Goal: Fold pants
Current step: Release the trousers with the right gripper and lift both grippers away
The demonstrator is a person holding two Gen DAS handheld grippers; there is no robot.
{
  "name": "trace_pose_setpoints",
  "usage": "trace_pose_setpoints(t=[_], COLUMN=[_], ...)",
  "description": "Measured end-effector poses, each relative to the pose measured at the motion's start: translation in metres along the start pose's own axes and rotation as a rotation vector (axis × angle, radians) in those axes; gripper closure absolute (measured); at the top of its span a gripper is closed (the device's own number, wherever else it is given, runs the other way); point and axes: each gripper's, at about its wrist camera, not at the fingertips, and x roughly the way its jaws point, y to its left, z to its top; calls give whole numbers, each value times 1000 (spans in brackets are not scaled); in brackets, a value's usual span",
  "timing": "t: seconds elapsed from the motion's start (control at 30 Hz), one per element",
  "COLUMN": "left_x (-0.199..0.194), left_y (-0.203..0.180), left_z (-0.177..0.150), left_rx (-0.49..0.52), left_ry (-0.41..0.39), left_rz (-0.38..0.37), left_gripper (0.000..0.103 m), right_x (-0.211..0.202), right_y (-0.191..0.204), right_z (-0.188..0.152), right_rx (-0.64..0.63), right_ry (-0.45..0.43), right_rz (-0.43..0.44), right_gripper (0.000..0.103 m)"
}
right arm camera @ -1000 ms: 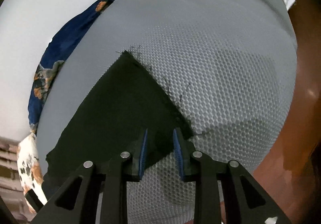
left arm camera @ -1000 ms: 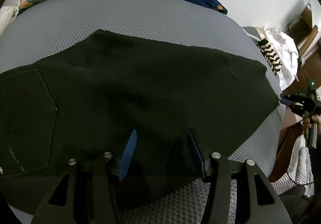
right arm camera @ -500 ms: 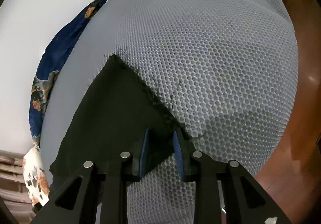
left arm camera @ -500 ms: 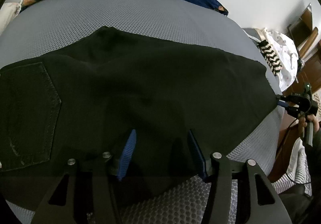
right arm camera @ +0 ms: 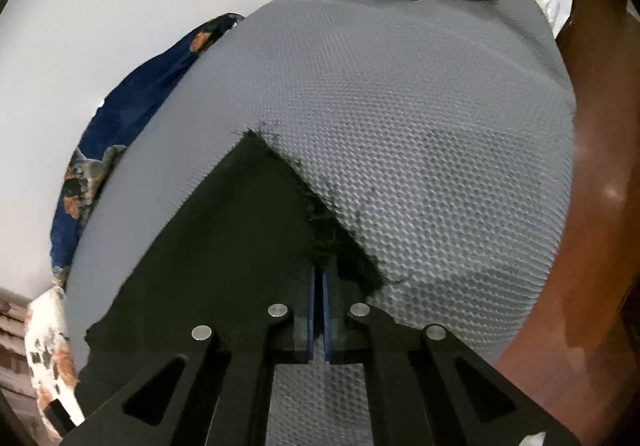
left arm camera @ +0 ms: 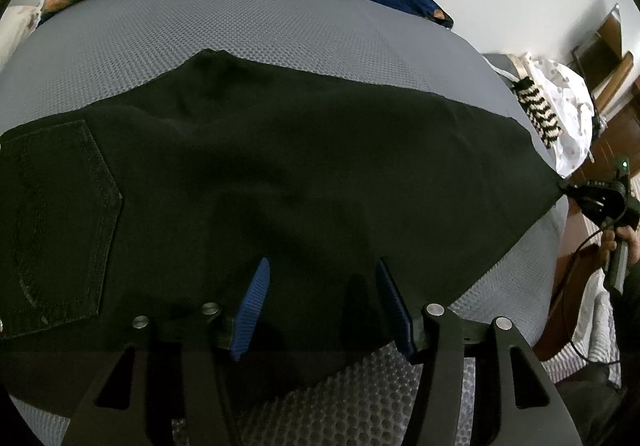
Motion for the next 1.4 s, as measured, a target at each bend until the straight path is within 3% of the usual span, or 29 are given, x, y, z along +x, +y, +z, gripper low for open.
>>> trace_pose_setpoints(t=[0.23, 0.3, 0.37, 0.47, 0.6, 0.7, 0.9, 1.17, 1.4], left_x=[-1, -1, -2, -9, -31, -48, -65, -59, -59], left_y=[-2, -3, -3, 0, 19, 44, 90, 108, 104], left_z=[-7, -7, -6, -3, 9, 21, 34, 16, 11], left_rx=[54, 64, 66, 48, -11, -67, -165, -201, -192], left_ry=[16, 15, 17, -3, -89, -155, -188, -128, -102], left_rz=[12, 17, 10, 16, 22, 53, 128, 154, 145], left_gripper=[46, 45, 43, 43, 43, 43, 43, 43, 43], right_x=[19, 20, 17, 5, -8, -2, 39, 99, 139], right_y=[-14, -12, -7, 8, 42, 86, 203, 358, 446], right_z=[-8, -6, -3, 1, 6, 5, -24, -102, -159], right_rx=[14, 8, -8, -34, -115, -223, -505, -869, -1057], right_ry=[34, 51, 69, 26, -12, 6, 140, 394, 595], right_rz=[-46, -45, -60, -84, -40, 17, 185, 392, 478], right_gripper=[100, 92, 72, 69, 69, 69, 69, 68, 58])
